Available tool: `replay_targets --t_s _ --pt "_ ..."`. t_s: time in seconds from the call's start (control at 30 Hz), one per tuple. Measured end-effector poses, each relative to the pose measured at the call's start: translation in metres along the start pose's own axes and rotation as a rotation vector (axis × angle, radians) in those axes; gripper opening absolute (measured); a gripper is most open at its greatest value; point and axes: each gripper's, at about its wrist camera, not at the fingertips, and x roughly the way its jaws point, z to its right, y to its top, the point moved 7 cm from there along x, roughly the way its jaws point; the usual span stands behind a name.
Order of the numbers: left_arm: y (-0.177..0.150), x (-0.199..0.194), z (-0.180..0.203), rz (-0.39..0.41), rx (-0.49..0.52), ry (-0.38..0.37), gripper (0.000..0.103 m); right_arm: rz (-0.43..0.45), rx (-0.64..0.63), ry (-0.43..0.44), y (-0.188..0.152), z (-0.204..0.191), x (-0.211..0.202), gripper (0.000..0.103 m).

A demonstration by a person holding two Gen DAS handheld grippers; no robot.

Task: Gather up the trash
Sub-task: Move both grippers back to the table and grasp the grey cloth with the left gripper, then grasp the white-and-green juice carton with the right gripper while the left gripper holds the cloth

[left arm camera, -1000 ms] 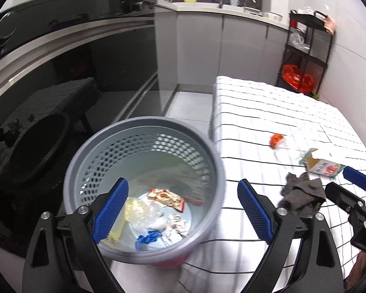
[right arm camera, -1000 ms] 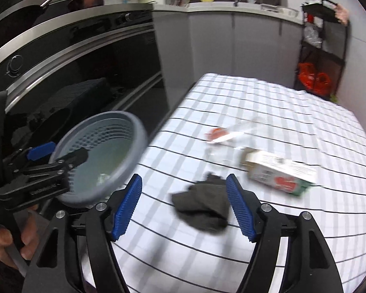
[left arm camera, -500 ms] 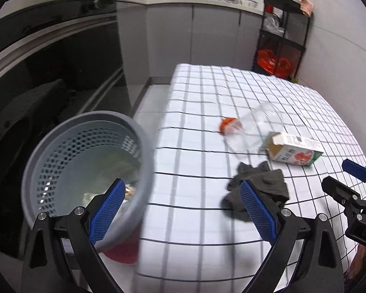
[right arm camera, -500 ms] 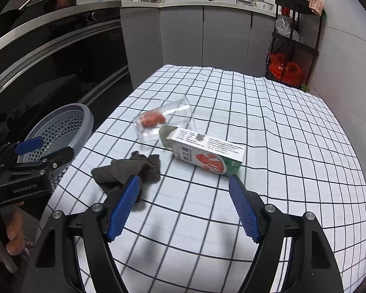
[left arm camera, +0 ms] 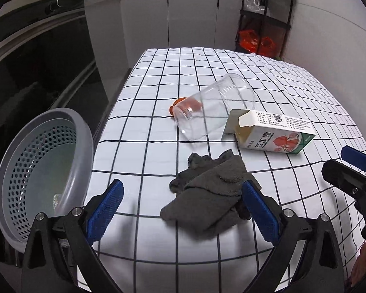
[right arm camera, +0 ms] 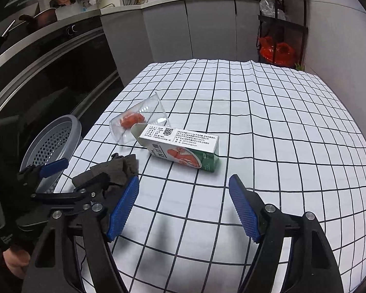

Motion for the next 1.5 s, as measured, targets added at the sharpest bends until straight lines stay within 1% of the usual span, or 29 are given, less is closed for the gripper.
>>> replay_targets --t_s 0.1,0.17,0.23,0.3,0.33,0.4,0.5,0.6,0.73,0.83,0.97,1.1,1.37,1.5 --pt "0.002 0.005 0.003 0.009 0.008 0.012 0.096 -0.016 -0.005 -0.006 -0.002 0.001 0.006 0.073" --pt "0.004 0.008 0.006 0.013 0.017 0.014 0.095 -0.022 -0.002 -0.001 -0.002 0.002 0.008 0.073" --pt "0.006 0.011 0.011 0.016 0.029 0.004 0.084 -0.023 -0.002 0.001 -0.003 0.002 0.008 0.073" --pt "0.007 0.014 0.017 0.014 0.041 -0.024 0.065 -0.022 -0.003 0.001 -0.003 0.002 0.008 0.073" --pt "0.007 0.013 0.021 0.013 0.046 -0.039 0.059 -0.023 -0.002 0.001 -0.003 0.003 0.008 0.073" --pt "0.006 0.011 0.026 0.011 0.06 -0.07 0.042 -0.027 0.0 -0.001 -0.003 0.003 0.009 0.073" --pt "0.006 0.009 0.028 0.009 0.066 -0.09 0.032 -0.034 0.008 -0.001 -0.006 0.005 0.011 0.073" --pt "0.008 0.006 0.026 0.012 0.059 -0.097 0.027 -0.031 0.004 -0.006 -0.006 0.006 0.01 0.073" --pt "0.016 -0.007 0.014 0.042 0.042 -0.08 0.026 -0.022 -0.015 -0.01 -0.002 0.007 0.01 0.073" --pt "0.02 -0.013 0.005 0.055 0.027 -0.068 0.026 -0.033 -0.048 -0.02 0.001 0.01 0.017 0.073" --pt "0.022 -0.015 -0.004 0.057 0.009 -0.065 0.026 -0.051 -0.101 -0.023 0.009 0.015 0.033 0.073" --pt "0.022 -0.019 -0.009 0.065 0.017 -0.037 0.026 -0.067 -0.169 -0.024 0.016 0.015 0.049 0.073" --pt "0.022 -0.02 -0.015 0.063 0.02 -0.037 0.026 -0.081 -0.27 0.014 0.027 0.007 0.076 0.073" --pt "0.021 -0.02 -0.018 0.056 0.017 -0.034 0.026 -0.094 -0.267 0.062 0.03 0.001 0.085 0.072"
